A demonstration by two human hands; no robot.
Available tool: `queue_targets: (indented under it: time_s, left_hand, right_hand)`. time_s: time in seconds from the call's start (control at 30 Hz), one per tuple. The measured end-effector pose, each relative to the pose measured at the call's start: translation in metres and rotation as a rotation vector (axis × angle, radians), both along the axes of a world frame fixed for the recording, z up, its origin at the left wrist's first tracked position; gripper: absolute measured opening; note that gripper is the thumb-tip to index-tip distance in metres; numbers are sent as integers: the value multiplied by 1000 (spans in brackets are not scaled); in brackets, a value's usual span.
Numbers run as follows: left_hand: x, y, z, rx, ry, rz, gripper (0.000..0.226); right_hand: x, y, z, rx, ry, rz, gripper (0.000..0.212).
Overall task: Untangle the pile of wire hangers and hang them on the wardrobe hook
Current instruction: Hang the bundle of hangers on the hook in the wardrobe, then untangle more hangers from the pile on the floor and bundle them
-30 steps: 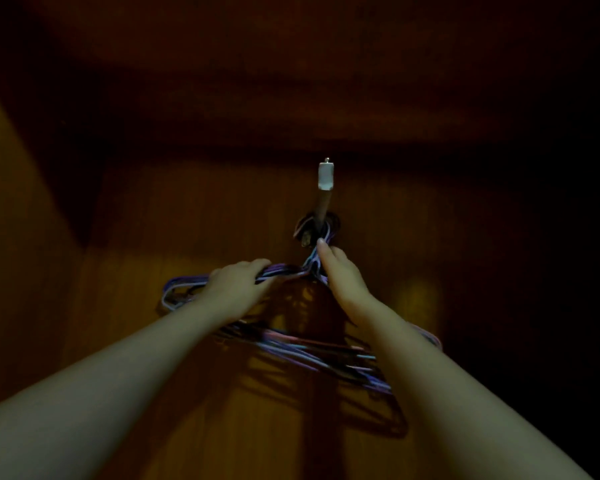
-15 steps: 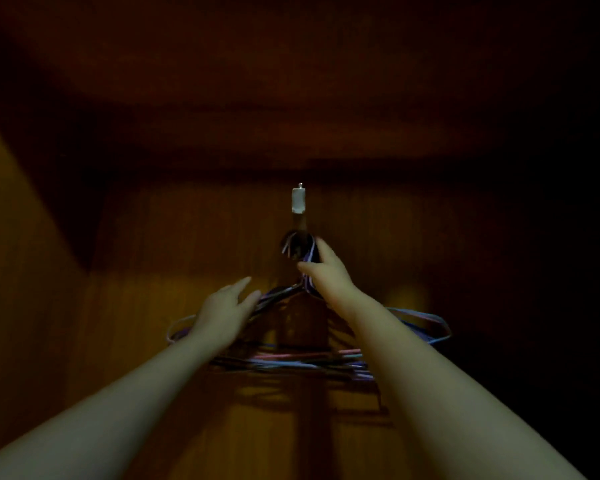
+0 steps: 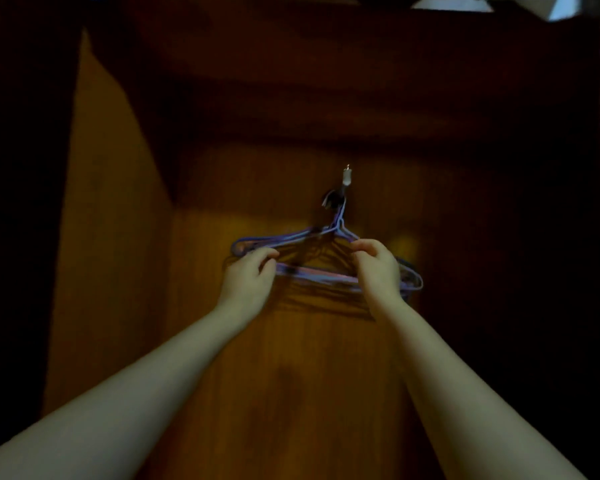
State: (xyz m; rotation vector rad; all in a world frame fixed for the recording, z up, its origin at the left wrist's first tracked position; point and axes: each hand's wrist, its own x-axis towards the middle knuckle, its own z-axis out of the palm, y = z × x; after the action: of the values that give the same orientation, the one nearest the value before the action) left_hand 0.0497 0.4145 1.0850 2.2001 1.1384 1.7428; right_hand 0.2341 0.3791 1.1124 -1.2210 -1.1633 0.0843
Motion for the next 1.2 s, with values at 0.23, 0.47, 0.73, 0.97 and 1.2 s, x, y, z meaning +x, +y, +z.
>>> queue_targets:
  time_s: [0.23,0.47,0.73,0.97,1.2]
  left_hand:
    - [-70,-121,-80,-20,195,117,31]
    - [-126,-198,-179,-247,313,295,34]
    - [-114,-269,-308,-531,357,385,42]
    - [-88,-339,-447,-613,373,391,37]
    - [-111,-379,-662,-881,361,364,34]
  right_hand:
    - [-75,-116,-72,-230,-216,-45,26]
    - [-101,-187,-189,-500,-396,49,31]
    - [-98,-239,-333,-679,-295,141,22]
    - [-79,-322,-473,-852,-341,100,22]
    - [-78,-371,-683,-1089,-296,10,22]
